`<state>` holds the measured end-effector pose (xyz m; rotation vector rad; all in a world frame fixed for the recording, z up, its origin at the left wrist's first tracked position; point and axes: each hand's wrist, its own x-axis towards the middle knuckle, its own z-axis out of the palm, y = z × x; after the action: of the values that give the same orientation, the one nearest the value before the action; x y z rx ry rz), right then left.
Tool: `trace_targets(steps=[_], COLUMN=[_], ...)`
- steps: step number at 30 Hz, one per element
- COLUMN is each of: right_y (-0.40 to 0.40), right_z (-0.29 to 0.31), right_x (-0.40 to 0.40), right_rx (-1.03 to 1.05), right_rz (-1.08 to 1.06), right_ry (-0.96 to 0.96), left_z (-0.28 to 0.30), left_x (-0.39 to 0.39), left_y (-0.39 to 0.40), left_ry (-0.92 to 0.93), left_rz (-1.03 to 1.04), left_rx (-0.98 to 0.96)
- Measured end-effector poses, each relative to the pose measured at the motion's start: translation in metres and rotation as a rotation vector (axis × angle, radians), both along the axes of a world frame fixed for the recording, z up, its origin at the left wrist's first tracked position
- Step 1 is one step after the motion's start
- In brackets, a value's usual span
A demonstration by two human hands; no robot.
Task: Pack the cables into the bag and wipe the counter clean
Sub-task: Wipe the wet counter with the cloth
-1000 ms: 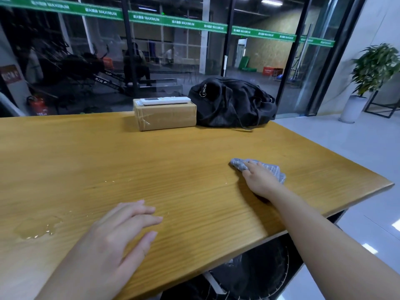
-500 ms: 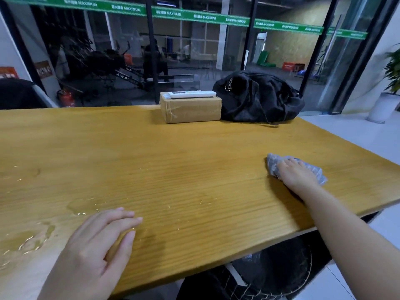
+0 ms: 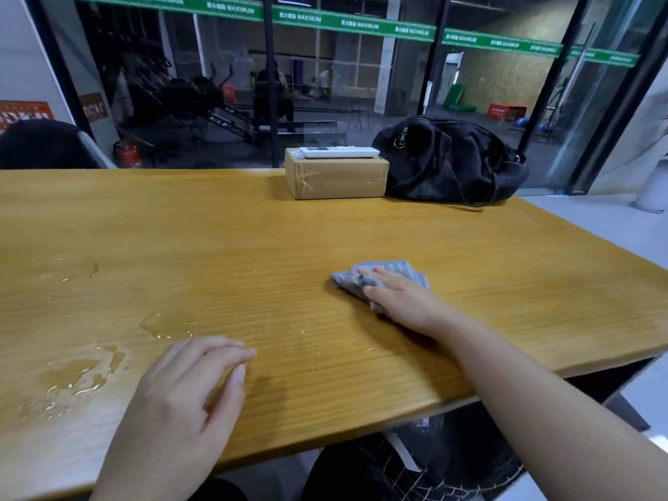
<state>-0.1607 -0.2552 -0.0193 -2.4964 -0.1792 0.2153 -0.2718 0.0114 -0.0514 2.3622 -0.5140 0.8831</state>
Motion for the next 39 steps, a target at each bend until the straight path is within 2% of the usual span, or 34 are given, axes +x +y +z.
trace_targets(steps=[4, 9, 12, 18, 24, 28, 32, 39], right_y=[0.019, 0.017, 0.012, 0.014, 0.047, 0.080, 0.124, 0.155], right_z=[0.000, -0.004, -0.008, -0.012, -0.013, -0.008, 0.001, 0.002], right_x=[-0.028, -0.060, -0.068, -0.021, 0.043, 0.079, 0.090, 0.051], right_rx=[0.057, -0.063, -0.071, -0.280, -0.325, -0.338, -0.305, -0.043], right_rz=[0.159, 0.254, 0.149, -0.165, -0.230, -0.112, 0.121, 0.567], right_ry=[0.028, -0.034, -0.083, -0.089, -0.021, -0.010, -0.019, 0.048], left_z=[-0.003, 0.000, 0.000, 0.000, 0.000, -0.001, -0.004, -0.003], left_x=[-0.002, -0.004, -0.003, -0.003, -0.005, -0.002, 0.000, -0.003], left_y=[0.002, 0.002, 0.010, 0.038, 0.055, 0.057, 0.056, 0.057], left_ry=[0.055, 0.084, 0.082, 0.139, 0.190, 0.201, 0.177, 0.166], left_rz=[0.055, 0.061, 0.091, 0.193, 0.241, 0.296, 0.302, 0.301], left_rx=[0.013, 0.049, 0.116, 0.243, 0.241, 0.167, 0.182, 0.127])
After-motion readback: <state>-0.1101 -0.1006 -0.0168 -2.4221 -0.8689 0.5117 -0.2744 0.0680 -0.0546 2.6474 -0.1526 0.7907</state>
